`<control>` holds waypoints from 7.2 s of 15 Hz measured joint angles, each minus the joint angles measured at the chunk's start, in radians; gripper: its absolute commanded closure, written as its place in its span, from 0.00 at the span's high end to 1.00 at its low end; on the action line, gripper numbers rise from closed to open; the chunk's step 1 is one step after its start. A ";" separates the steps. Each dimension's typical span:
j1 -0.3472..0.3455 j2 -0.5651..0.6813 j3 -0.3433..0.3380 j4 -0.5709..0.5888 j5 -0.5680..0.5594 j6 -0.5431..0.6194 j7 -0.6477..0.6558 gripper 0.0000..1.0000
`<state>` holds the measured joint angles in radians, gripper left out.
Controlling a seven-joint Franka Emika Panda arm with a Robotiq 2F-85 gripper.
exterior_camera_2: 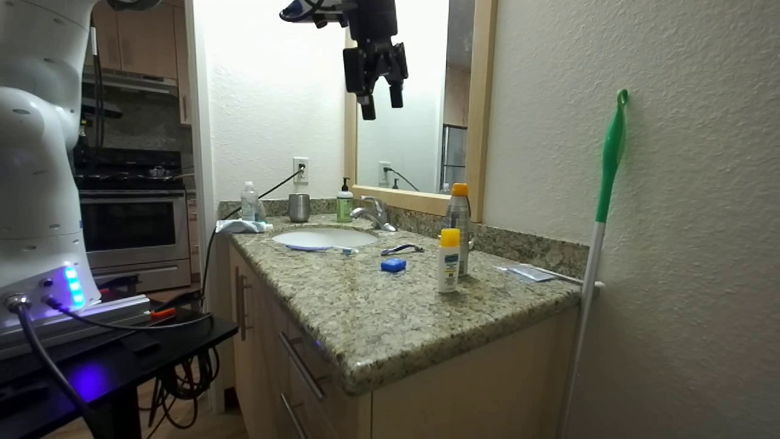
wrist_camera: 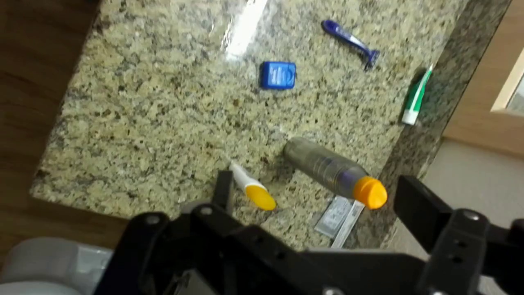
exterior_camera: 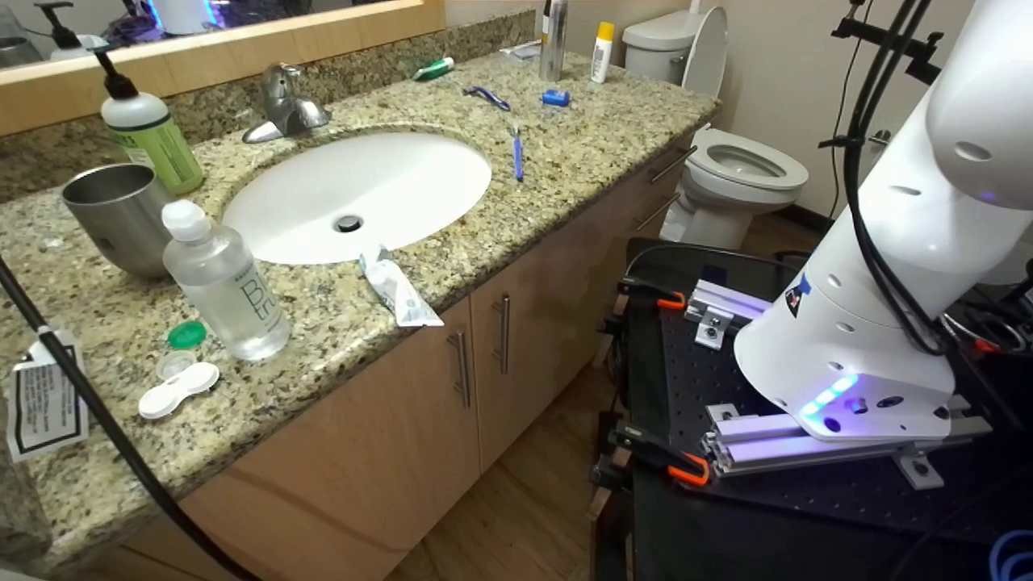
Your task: Take the bottle and move it slightly to the left
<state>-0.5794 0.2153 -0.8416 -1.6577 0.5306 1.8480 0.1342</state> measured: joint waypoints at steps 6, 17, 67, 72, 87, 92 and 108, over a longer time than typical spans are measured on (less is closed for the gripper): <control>-0.015 0.130 0.063 0.050 -0.191 0.119 0.013 1.00; -0.101 0.149 0.195 0.061 -0.215 0.145 -0.240 1.00; -0.392 0.461 0.594 0.204 -0.529 0.398 -0.420 0.46; -0.389 0.461 0.594 0.204 -0.529 0.443 -0.410 0.10; -0.384 0.114 0.663 -0.065 -0.503 0.503 -0.720 0.06; -0.288 -0.170 0.670 -0.305 -0.459 0.561 -0.880 0.26; 0.022 0.037 0.550 -0.010 -0.164 0.274 -0.719 0.26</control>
<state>-0.5569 0.2526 -0.2915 -1.6680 0.3666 2.1217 -0.5849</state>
